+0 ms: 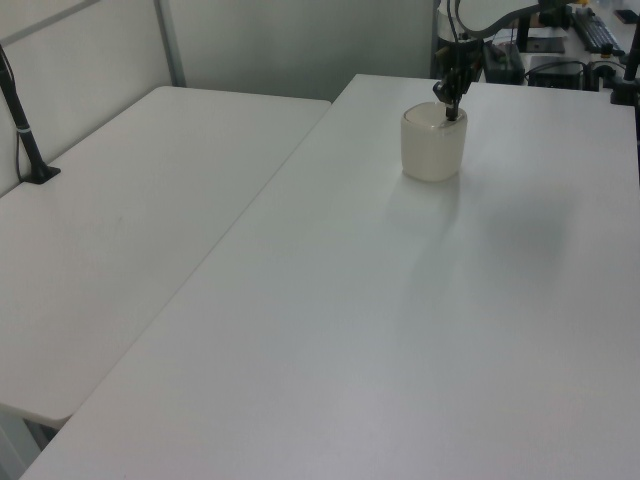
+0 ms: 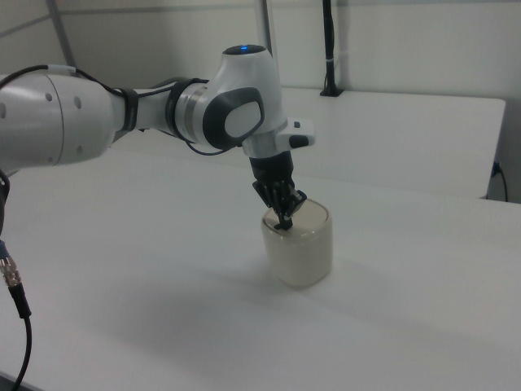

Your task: Open the trash bin

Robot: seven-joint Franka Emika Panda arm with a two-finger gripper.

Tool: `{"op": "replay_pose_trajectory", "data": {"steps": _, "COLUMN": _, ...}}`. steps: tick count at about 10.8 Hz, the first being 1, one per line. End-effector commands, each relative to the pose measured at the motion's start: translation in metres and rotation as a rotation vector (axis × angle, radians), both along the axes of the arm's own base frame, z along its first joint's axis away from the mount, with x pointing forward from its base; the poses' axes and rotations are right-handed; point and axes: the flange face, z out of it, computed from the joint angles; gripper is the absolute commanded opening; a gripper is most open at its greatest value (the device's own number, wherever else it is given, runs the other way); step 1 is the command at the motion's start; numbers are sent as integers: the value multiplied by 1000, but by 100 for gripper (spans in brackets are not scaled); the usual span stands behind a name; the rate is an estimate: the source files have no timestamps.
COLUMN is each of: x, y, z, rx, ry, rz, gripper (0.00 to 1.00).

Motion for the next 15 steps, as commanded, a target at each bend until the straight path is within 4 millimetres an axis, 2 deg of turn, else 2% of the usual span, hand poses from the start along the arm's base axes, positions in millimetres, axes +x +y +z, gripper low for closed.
{"op": "replay_pose_trajectory", "data": {"steps": 1, "x": 3, "y": 3, "z": -20, "rx": 5, "ry": 21, "rz": -16, "gripper": 0}}
{"op": "replay_pose_trajectory", "data": {"steps": 3, "x": 4, "y": 4, "z": 9, "rx": -3, "ry": -19, "rz": -14, "gripper": 0}}
{"op": "replay_pose_trajectory", "data": {"steps": 5, "x": -1, "y": 25, "z": 57, "rx": 13, "ry": -46, "rz": -3, "gripper": 0}}
{"op": "replay_pose_trajectory", "data": {"steps": 7, "x": 1, "y": 69, "z": 84, "rx": 6, "ry": -17, "rz": 70, "gripper": 0}}
{"op": "replay_pose_trajectory", "data": {"steps": 10, "x": -23, "y": 129, "z": 126, "rx": 16, "ry": 24, "rz": 161, "gripper": 0}}
{"op": "replay_pose_trajectory", "data": {"steps": 13, "x": -52, "y": 173, "z": 162, "rx": 16, "ry": 29, "rz": 282, "gripper": 0}}
{"op": "replay_pose_trajectory", "data": {"steps": 15, "x": -68, "y": 190, "z": 173, "rx": 22, "ry": 52, "rz": 320, "gripper": 2}}
